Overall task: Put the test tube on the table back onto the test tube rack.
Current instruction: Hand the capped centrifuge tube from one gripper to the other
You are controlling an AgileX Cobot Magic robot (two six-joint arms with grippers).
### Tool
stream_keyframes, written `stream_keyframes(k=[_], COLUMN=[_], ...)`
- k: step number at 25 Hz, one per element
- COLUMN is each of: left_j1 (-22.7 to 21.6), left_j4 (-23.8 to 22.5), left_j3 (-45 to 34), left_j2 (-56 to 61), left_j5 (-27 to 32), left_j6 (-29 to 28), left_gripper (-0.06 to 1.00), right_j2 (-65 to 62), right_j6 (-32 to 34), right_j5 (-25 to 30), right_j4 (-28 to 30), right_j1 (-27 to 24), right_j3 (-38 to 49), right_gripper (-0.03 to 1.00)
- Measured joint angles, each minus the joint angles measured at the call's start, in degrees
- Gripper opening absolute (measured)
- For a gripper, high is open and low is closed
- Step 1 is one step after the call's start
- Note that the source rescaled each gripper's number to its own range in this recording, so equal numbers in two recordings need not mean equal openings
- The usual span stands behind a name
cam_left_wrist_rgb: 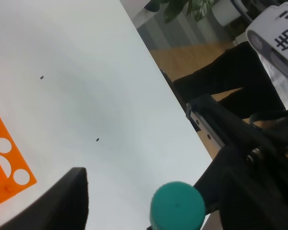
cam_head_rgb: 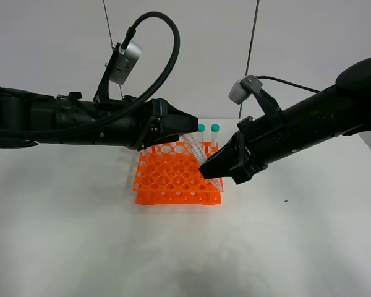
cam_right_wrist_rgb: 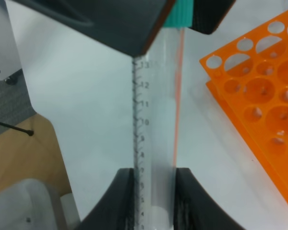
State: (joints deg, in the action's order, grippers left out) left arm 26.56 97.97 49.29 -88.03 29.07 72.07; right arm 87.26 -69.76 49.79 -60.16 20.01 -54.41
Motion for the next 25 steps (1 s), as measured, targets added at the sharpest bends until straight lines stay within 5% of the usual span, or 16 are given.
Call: stream_keyframes(k=[5, 10, 14, 16, 18, 25], left_j1=[0.0, 0.0, 0.0, 0.0, 0.0, 0.0], left_j4=[-0.05, -0.16, -0.17, -0.17, -0.17, -0.06], left_j3=[0.0, 0.0, 0.0, 0.0, 0.07, 0.18], left_j2=[0.0, 0.0, 0.0, 0.0, 0.0, 0.0], left_j5=[0.0, 0.0, 0.26, 0.73, 1.57, 1.75], left_j6=[0.0, 0.0, 0.0, 0.0, 0.0, 0.0], left_gripper=[0.9, 0.6, 0.51, 0.33, 0.0, 0.01], right_j2=[0.0, 0.0, 0.0, 0.0, 0.0, 0.0], right_j6=[0.37, 0.48, 0.65, 0.75, 0.87, 0.87], right_j5=[0.0, -0.05, -0.05, -0.11, -0.32, -0.45], right_j4=[-0.05, -0.15, -0.15, -0.15, -0.15, -0.22], right_j1=[0.0, 0.0, 0.0, 0.0, 0.0, 0.0], right_j3=[0.0, 0.0, 0.0, 0.0, 0.0, 0.0], right_gripper=[0.03, 0.03, 0.03, 0.03, 0.03, 0.03])
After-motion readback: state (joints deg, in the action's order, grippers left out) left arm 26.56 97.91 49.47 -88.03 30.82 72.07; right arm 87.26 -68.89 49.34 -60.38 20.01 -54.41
